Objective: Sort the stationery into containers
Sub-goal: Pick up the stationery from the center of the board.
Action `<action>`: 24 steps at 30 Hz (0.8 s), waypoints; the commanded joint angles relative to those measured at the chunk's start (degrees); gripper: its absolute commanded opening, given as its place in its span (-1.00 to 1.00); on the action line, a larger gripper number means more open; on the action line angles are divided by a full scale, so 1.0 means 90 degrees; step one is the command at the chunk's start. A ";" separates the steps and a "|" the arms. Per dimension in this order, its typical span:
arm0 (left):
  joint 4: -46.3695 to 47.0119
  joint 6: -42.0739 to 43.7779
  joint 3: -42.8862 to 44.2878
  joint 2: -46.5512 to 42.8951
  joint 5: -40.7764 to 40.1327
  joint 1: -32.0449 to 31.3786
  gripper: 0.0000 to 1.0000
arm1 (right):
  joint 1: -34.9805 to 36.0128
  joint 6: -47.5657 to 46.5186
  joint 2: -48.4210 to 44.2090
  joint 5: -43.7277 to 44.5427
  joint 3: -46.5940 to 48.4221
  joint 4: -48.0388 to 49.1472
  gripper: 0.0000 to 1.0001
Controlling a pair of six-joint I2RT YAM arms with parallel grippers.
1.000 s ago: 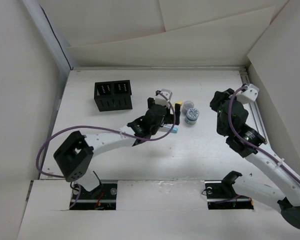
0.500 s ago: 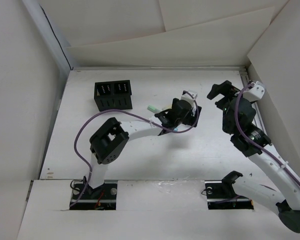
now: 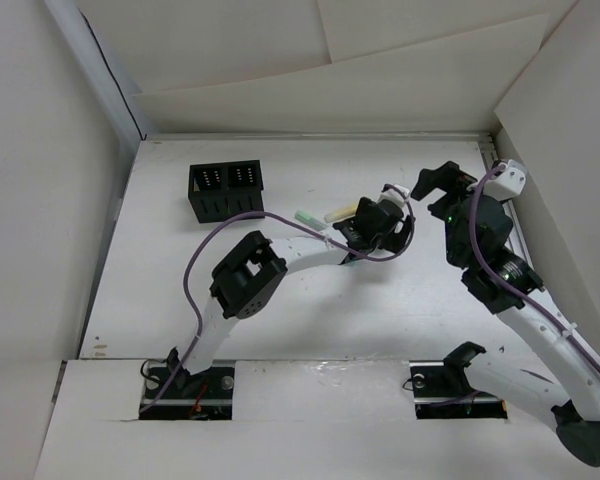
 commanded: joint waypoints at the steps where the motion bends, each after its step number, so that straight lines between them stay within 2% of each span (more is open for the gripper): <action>1: -0.0156 0.0124 0.0399 0.0036 -0.0325 -0.0008 0.75 | -0.0038 -0.0165 -0.0114 -0.0205 0.0043 0.0106 0.98; 7: -0.0156 0.0261 0.0702 0.0328 -0.0325 -0.0008 0.75 | -0.0038 -0.0224 -0.0114 -0.0478 -0.0016 0.0224 0.98; 11: -0.0156 0.0261 0.0839 0.0456 -0.0325 -0.0008 0.66 | -0.0038 -0.0282 -0.0114 -0.0547 -0.0016 0.0292 0.98; 14: -0.0156 0.0261 0.0839 0.0456 -0.0325 -0.0008 0.51 | -0.0038 -0.0283 -0.0114 -0.0615 -0.0074 0.0292 0.98; 19: -0.0088 0.0261 0.0548 0.0300 -0.0198 -0.0077 0.06 | -0.0038 -0.0283 -0.0114 -0.0615 -0.0074 0.0292 0.98; 24: 0.0175 0.0134 -0.0311 -0.0585 -0.0471 -0.0291 -0.13 | -0.0038 -0.0283 -0.0280 -0.0489 -0.0133 0.0292 0.98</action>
